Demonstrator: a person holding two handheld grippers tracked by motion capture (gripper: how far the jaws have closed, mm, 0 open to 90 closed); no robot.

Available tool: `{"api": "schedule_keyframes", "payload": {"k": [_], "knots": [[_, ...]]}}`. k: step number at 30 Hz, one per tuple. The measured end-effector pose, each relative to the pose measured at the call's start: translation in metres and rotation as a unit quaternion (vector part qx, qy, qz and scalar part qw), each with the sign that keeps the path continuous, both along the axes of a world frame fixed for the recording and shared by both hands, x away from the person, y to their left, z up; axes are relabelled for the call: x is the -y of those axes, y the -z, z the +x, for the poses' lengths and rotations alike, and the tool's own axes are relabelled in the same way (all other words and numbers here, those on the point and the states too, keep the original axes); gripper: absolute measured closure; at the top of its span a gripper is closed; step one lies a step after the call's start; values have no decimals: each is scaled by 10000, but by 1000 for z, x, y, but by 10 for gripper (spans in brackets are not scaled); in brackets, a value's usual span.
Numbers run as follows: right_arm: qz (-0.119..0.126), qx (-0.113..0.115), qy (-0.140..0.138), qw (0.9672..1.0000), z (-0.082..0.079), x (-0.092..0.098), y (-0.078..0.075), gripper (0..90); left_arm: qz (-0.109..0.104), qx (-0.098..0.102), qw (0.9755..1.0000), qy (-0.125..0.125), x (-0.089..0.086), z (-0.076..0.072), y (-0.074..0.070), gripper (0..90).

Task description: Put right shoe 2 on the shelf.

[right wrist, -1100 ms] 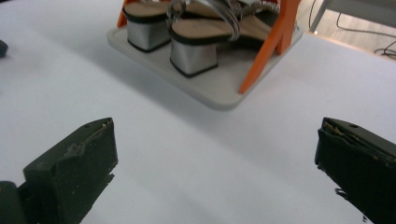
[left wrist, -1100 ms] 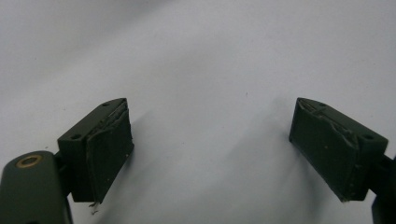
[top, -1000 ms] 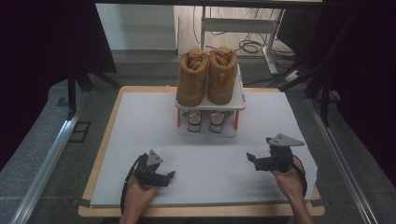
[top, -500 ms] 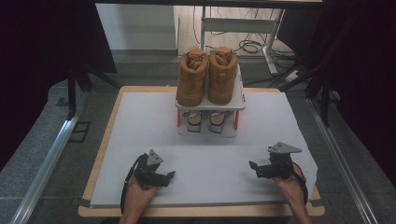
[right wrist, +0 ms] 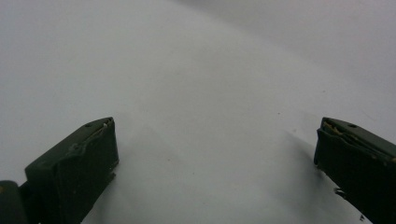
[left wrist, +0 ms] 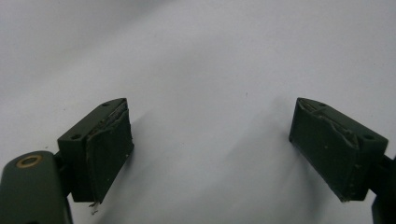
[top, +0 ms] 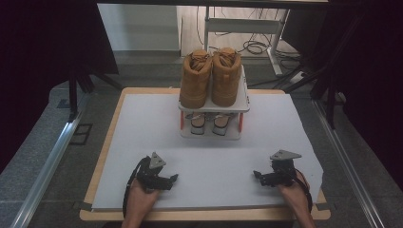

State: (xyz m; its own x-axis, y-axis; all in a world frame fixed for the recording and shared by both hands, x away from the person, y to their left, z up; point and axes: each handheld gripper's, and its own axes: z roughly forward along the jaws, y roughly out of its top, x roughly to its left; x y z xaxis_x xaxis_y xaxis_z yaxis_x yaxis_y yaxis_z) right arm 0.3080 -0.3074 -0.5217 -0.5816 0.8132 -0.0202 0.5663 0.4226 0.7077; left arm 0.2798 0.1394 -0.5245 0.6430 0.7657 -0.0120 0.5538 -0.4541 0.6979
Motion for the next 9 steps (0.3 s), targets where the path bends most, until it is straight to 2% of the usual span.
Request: {"api": "schedule_keyframes", "payload": {"k": [5, 9], "knots": [[56, -112, -2, 9999, 2, 1, 1, 0, 2, 2, 10000, 2, 0, 0, 0, 132], [52, -104, -1, 9999, 2, 1, 1, 0, -14, -6, 10000, -2, 0, 0, 0, 131]]}}
